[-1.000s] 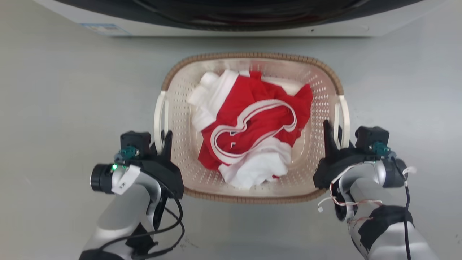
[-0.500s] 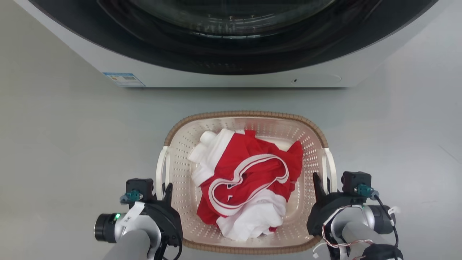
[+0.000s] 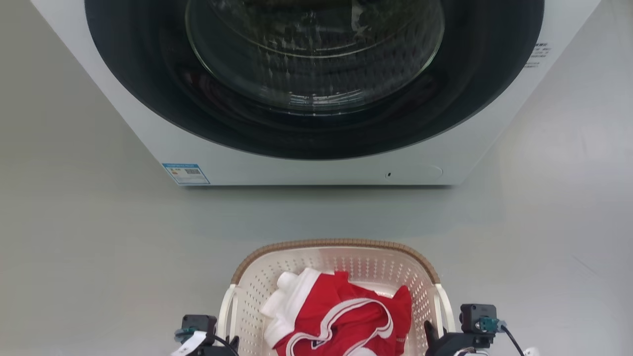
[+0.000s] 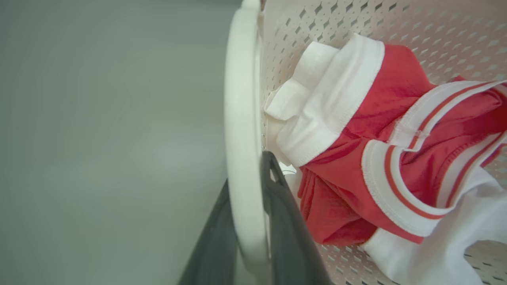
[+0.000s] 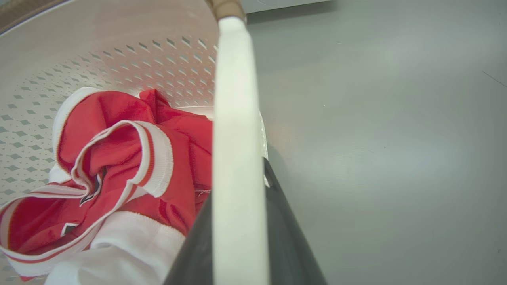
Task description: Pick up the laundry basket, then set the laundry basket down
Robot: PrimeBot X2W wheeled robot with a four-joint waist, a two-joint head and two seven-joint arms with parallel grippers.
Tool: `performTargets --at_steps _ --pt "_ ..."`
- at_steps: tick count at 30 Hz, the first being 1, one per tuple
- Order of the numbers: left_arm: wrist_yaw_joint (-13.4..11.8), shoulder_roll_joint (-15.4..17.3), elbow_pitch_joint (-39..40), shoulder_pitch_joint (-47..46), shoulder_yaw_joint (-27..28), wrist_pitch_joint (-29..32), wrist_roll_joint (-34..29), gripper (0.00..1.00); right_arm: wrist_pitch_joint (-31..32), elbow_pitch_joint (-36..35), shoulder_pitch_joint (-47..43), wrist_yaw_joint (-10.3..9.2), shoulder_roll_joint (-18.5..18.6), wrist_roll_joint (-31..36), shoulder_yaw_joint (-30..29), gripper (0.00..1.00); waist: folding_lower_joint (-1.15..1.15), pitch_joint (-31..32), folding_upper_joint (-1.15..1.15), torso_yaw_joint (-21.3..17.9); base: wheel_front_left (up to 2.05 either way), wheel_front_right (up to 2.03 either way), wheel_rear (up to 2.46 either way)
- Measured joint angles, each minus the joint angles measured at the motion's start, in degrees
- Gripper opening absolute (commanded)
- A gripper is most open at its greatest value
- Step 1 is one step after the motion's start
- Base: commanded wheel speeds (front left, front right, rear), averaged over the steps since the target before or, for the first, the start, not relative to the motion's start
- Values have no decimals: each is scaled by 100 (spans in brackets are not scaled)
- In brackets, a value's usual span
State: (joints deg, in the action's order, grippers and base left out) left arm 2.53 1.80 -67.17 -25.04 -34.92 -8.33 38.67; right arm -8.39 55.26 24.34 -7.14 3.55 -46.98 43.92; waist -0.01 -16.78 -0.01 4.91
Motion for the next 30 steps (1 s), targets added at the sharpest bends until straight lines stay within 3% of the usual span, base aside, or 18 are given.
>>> performTargets --at_steps 19,30 --pt "-8 47 -112 824 -321 471 282 0 392 -82 -760 -94 30 -870 757 0 0 1417 0 -62 0 0 0" --pt "-9 66 -112 894 -439 623 353 0 471 -38 -795 -101 43 -1199 965 0 1 1648 0 -170 0 0 0"
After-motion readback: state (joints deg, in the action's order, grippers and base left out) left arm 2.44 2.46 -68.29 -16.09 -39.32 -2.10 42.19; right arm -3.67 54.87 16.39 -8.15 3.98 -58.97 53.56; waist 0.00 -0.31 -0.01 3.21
